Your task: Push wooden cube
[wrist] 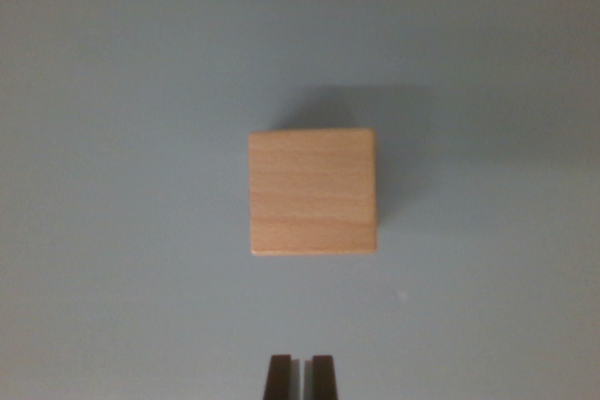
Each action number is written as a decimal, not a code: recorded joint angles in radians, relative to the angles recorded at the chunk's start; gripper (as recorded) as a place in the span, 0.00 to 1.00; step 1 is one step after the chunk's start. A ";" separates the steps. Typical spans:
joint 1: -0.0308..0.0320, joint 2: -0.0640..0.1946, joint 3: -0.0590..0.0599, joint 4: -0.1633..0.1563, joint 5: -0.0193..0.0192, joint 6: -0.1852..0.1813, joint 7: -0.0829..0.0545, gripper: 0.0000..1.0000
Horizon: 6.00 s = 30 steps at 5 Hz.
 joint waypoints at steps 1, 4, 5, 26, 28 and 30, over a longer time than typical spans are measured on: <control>0.0000 0.000 0.000 0.000 0.0000 0.000 0.000 0.00; 0.0018 0.024 0.002 -0.059 -0.0019 -0.076 0.013 0.00; 0.0018 0.024 0.002 -0.059 -0.0019 -0.076 0.013 0.00; 0.0051 0.070 0.005 -0.162 -0.0055 -0.211 0.035 1.00; 0.0049 0.077 0.005 -0.149 -0.0057 -0.206 0.035 1.00; 0.0045 0.090 0.004 -0.129 -0.0059 -0.199 0.034 1.00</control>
